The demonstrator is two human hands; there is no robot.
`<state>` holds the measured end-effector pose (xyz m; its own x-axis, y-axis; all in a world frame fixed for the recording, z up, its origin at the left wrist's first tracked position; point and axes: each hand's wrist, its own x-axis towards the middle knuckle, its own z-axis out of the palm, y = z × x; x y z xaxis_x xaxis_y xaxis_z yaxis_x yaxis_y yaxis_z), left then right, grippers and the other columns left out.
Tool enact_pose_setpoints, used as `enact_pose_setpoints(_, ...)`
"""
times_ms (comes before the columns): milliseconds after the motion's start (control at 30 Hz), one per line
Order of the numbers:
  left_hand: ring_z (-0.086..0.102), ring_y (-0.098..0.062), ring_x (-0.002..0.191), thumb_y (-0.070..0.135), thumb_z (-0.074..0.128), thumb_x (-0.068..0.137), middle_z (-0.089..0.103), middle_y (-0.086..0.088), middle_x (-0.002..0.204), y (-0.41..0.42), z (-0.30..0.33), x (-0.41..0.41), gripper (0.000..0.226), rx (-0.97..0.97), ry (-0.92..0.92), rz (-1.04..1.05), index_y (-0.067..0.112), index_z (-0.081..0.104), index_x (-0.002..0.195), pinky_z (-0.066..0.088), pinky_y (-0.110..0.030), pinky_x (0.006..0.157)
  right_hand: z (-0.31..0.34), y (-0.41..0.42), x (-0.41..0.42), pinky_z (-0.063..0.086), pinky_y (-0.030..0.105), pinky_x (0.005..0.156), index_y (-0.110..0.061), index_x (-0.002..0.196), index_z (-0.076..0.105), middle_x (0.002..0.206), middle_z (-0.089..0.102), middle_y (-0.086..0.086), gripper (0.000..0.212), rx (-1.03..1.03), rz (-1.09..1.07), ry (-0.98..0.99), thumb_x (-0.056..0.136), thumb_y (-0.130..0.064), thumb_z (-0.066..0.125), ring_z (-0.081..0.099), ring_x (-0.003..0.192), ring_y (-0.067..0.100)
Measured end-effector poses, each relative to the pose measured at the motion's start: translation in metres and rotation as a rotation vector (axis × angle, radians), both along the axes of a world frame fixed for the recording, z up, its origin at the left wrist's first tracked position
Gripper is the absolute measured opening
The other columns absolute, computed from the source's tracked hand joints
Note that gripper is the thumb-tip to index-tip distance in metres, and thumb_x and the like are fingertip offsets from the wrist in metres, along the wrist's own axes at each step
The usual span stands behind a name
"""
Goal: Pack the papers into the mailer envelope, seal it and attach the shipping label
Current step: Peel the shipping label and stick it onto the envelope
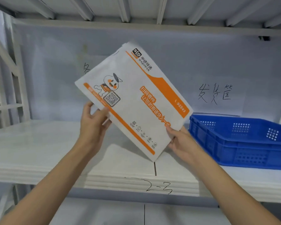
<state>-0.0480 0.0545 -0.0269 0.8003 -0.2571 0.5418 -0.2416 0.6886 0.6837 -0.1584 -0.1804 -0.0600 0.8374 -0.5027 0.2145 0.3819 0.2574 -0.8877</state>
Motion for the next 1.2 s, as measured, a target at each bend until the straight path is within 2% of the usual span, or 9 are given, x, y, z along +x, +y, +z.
enact_pose_setpoints(100,0.072,-0.016,0.091,0.01,0.054,0.099,0.076,0.001,0.097,0.019,0.008,0.022,0.021,-0.017,0.067,0.014,0.018,0.057,0.118,0.057,-0.027,0.082,0.005,-0.013,-0.007,0.057,0.037,0.077,-0.023,0.135,0.052,0.122,0.07,-0.003,0.043,-0.068,-0.052,0.023,0.096,-0.006,0.057,0.065,0.114,0.019)
enact_pose_setpoints(233,0.069,-0.014,0.081,0.015,0.057,0.098,0.072,0.004,0.088,0.035,0.005,0.045,0.01,0.137,0.067,0.033,0.022,0.062,0.093,0.055,-0.03,0.084,0.015,-0.02,-0.012,0.053,0.044,0.091,-0.017,0.132,0.055,0.123,0.069,0.0,0.039,-0.256,-0.131,0.011,0.096,0.0,0.053,0.063,0.118,0.023)
enact_pose_setpoints(433,0.07,-0.016,0.085,0.012,0.066,0.091,0.075,-0.004,0.098,0.04,-0.009,0.055,0.015,0.393,-0.021,0.072,0.016,0.066,0.105,0.057,-0.03,0.078,0.027,-0.021,-0.017,0.055,0.049,0.086,-0.026,0.123,0.057,0.119,0.07,-0.007,0.029,-0.35,-0.29,0.043,0.097,-0.012,0.056,0.067,0.109,0.019)
enact_pose_setpoints(567,0.075,-0.017,0.082,0.041,0.098,0.04,0.077,-0.007,0.102,0.043,-0.023,0.047,0.075,0.585,-0.034,-0.077,0.016,0.07,0.105,0.06,-0.028,0.065,0.031,-0.022,-0.018,0.056,0.046,0.082,-0.022,0.122,0.054,0.113,0.072,-0.004,0.023,-0.347,-0.431,0.061,0.099,-0.023,0.054,0.069,0.1,0.019)
enact_pose_setpoints(600,0.075,-0.019,0.085,0.039,0.099,0.039,0.077,-0.008,0.104,0.043,-0.027,0.048,0.077,0.631,-0.02,-0.131,0.014,0.071,0.106,0.061,-0.029,0.064,0.031,-0.022,-0.019,0.057,0.043,0.078,-0.022,0.12,0.055,0.11,0.073,-0.003,0.021,-0.342,-0.456,0.065,0.099,-0.025,0.053,0.071,0.096,0.018)
enact_pose_setpoints(767,0.075,-0.028,0.073,0.012,0.076,0.078,0.075,-0.013,0.112,0.043,-0.04,0.042,0.039,0.868,0.011,-0.288,0.01,0.068,0.116,0.062,-0.029,0.061,0.034,-0.022,-0.025,0.054,0.029,0.06,-0.022,0.11,0.058,0.096,0.075,-0.004,0.016,-0.361,-0.514,0.096,0.1,-0.031,0.051,0.073,0.082,0.013)
enact_pose_setpoints(1000,0.071,-0.017,0.058,0.017,0.068,0.086,0.076,-0.021,0.095,0.027,-0.04,0.036,0.031,0.736,0.014,-0.277,0.003,0.069,0.113,0.061,-0.027,0.058,0.055,-0.027,-0.04,0.047,0.025,0.063,-0.024,0.111,0.051,0.096,0.065,-0.012,0.011,-0.525,-0.539,0.07,0.101,-0.027,0.05,0.063,0.084,0.005)
enact_pose_setpoints(1100,0.062,-0.015,0.049,0.035,0.09,0.064,0.074,-0.024,0.094,0.018,-0.036,0.037,0.062,0.646,0.003,-0.298,0.002,0.069,0.112,0.06,-0.029,0.055,0.067,-0.033,-0.055,0.048,0.024,0.066,-0.025,0.116,0.048,0.102,0.063,-0.013,0.018,-0.597,-0.521,0.064,0.099,-0.023,0.054,0.062,0.089,0.005)
enact_pose_setpoints(1200,0.057,-0.017,0.048,0.045,0.097,0.042,0.072,-0.027,0.093,0.002,-0.031,0.035,0.086,0.645,-0.039,-0.314,0.001,0.068,0.11,0.055,-0.024,0.051,0.076,-0.045,-0.073,0.053,0.034,0.079,-0.025,0.117,0.047,0.112,0.062,-0.006,0.023,-0.59,-0.529,0.078,0.097,-0.022,0.057,0.064,0.097,0.014)
